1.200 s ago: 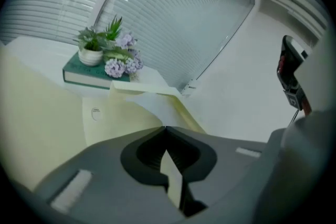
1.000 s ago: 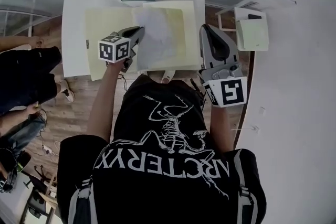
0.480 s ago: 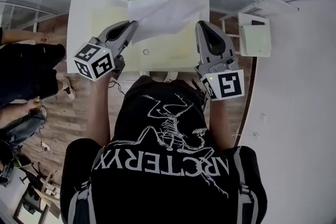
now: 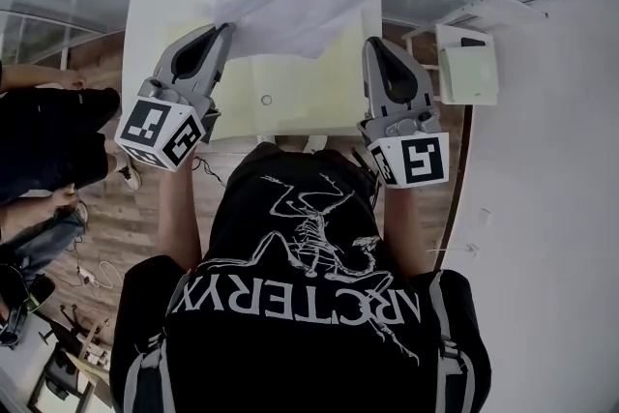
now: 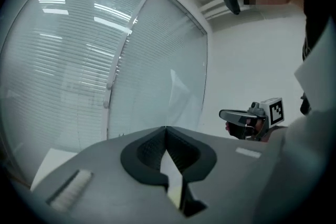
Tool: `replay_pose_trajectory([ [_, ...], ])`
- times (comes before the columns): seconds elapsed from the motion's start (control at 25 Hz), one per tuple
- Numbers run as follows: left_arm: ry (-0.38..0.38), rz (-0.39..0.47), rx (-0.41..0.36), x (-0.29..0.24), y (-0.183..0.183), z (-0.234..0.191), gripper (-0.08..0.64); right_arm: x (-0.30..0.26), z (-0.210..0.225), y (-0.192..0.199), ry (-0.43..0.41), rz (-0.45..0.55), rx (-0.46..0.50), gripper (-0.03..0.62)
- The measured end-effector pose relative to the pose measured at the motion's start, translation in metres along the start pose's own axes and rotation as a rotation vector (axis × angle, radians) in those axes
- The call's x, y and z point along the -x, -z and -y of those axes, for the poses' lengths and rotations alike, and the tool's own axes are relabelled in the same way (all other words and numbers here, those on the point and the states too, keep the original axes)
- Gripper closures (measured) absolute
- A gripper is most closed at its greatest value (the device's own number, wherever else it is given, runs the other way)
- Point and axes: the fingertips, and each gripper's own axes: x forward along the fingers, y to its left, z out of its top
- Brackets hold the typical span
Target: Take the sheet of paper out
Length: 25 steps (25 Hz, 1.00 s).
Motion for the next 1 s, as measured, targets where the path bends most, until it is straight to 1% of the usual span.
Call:
replay_pose_trajectory([
  [0.12,-0.018,0.042,-0.058,0.0,-0.014,0.004,0.551,-0.003,0.0,-0.006,0.001,0.018,0.012,0.58],
  [0.24,-0.026,0.063,-0.081,0.0,-0.022,0.005,0.551,-0.006,-0.003,-0.012,-0.006,0.023,0.028,0.58],
  [0.44,-0.052,0.098,-0.094,0.005,-0.031,0.001,0.551,-0.014,-0.01,-0.012,-0.02,0.016,0.043,0.581],
  [0.56,-0.05,0.108,-0.1,0.005,-0.033,0.005,0.551,-0.014,-0.01,-0.013,-0.026,0.015,0.04,0.581],
  [1.0,-0.042,0.103,-0.082,0.002,-0.031,0.006,0.551,-0.016,-0.012,-0.011,-0.038,0.01,0.043,0.581],
])
